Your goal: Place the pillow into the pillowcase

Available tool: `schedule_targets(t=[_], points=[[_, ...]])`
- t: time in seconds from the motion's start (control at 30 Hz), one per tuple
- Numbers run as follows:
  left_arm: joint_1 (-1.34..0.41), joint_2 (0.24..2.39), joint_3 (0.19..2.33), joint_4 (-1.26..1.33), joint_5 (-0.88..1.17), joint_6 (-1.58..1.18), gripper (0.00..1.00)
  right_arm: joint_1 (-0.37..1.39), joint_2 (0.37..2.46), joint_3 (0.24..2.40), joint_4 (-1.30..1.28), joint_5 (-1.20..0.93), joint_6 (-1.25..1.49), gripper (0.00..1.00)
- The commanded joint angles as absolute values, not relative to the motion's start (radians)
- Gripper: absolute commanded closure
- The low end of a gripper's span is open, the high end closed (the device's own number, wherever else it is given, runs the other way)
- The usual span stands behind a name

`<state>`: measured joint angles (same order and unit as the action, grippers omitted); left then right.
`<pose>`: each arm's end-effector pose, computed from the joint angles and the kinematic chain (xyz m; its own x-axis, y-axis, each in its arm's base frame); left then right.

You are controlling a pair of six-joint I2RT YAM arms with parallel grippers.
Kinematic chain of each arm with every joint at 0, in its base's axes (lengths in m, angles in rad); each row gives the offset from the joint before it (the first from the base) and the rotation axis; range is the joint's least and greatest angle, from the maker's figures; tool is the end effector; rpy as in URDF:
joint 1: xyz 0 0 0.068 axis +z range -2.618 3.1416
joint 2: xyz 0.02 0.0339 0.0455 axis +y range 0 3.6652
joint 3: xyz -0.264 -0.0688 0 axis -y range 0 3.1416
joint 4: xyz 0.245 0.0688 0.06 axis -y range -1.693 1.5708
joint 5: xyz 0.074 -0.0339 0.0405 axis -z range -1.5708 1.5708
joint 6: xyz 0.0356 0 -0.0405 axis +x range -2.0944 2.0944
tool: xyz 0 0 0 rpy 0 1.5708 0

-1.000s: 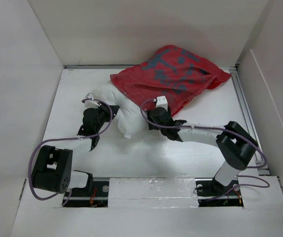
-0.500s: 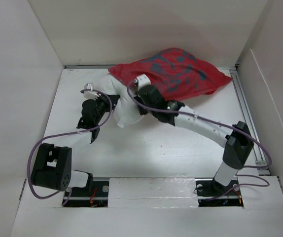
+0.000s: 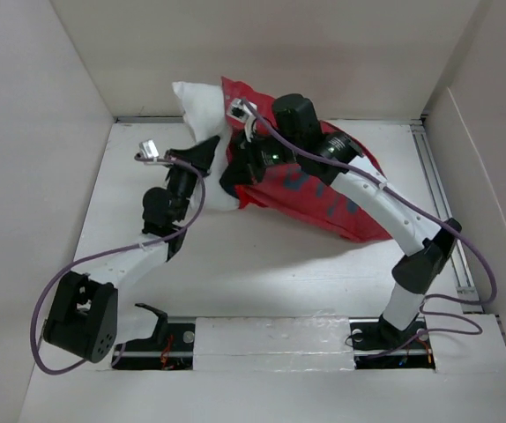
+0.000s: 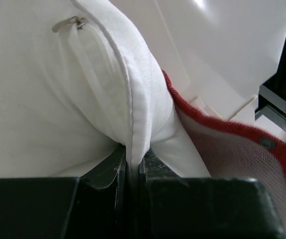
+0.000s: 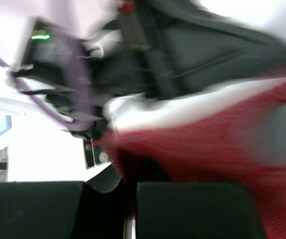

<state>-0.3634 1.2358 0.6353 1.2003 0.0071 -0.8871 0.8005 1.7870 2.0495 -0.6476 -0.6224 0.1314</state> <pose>0.2427 -0.0926 0.3358 0.0535 -0.8497 -0.5245 0.6370 0.4335 -0.6374 0.2588 0.2966 0.4542 -0.3850 -0.2440 -0.8901 -0.9168 0.2118 0.3385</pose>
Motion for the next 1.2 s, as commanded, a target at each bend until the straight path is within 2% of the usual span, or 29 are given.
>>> schedule_targets(t=[0.0,0.1,0.17,0.3,0.33,0.43,0.53,0.6,0.67,0.7,0.77,0.83,0.9,0.93,0.97,1.0,1.1,1.17], points=[[-0.440,1.236,0.502,1.253,-0.043,-0.867,1.00,0.694,1.755,1.825,-0.376,-0.731,0.192,1.00],[-0.431,1.236,0.405,1.279,-0.055,-0.893,1.00,0.693,1.755,1.815,-0.501,-0.425,0.101,1.00],[-0.431,1.217,0.394,1.263,-0.066,-0.873,1.00,0.702,1.799,1.854,-0.538,-0.385,0.101,1.00],[-0.431,1.216,0.374,1.249,-0.075,-0.873,1.00,0.804,1.888,1.980,-0.538,-0.518,0.088,1.00],[-0.431,1.216,0.374,1.249,-0.075,-0.873,1.00,0.849,1.907,2.009,-0.523,-0.702,0.087,1.00],[-0.431,1.227,0.383,1.249,-0.075,-0.873,1.00,0.937,1.979,2.126,-0.480,-1.007,0.087,1.00],[-0.431,1.241,0.370,1.258,-0.095,-0.873,1.00,0.994,2.002,2.180,-0.471,-1.126,0.066,1.00],[-0.419,1.252,0.331,1.278,-0.095,-0.873,1.00,1.009,1.975,2.110,-0.486,-1.096,0.032,1.00],[-0.394,1.261,0.305,1.316,-0.071,-0.884,1.00,0.999,1.944,2.031,-0.518,-0.893,0.005,1.00],[-0.394,1.261,0.279,1.325,-0.071,-0.894,1.00,0.958,1.925,1.923,-0.509,-0.835,0.005,0.99],[-0.394,1.224,0.270,1.304,-0.081,-0.894,1.00,0.908,1.863,1.814,-0.485,-0.720,0.078,0.75],[-0.394,1.200,0.241,1.292,-0.093,-0.885,1.00,0.855,1.763,1.659,-0.434,-0.545,0.126,0.36],[-0.394,1.166,0.232,1.279,-0.103,-0.885,1.00,0.845,1.689,1.579,-0.420,-0.438,0.147,0.22],[-0.394,1.155,0.223,1.266,-0.103,-0.876,1.00,0.833,1.652,1.531,-0.420,-0.410,0.156,0.07],[-0.394,1.146,0.222,1.250,-0.113,-0.876,1.00,0.822,1.582,1.514,-0.420,-0.379,0.156,0.02],[-0.394,1.134,0.232,1.212,-0.114,-0.858,1.00,0.822,1.525,1.505,-0.475,-0.245,0.166,0.00],[-0.394,1.134,0.241,1.200,-0.083,-0.857,1.00,0.822,1.497,1.566,-0.543,-0.148,0.166,0.00],[-0.394,1.143,0.241,1.218,-0.063,-0.857,1.00,0.836,1.514,1.682,-0.636,0.030,0.190,0.00]])
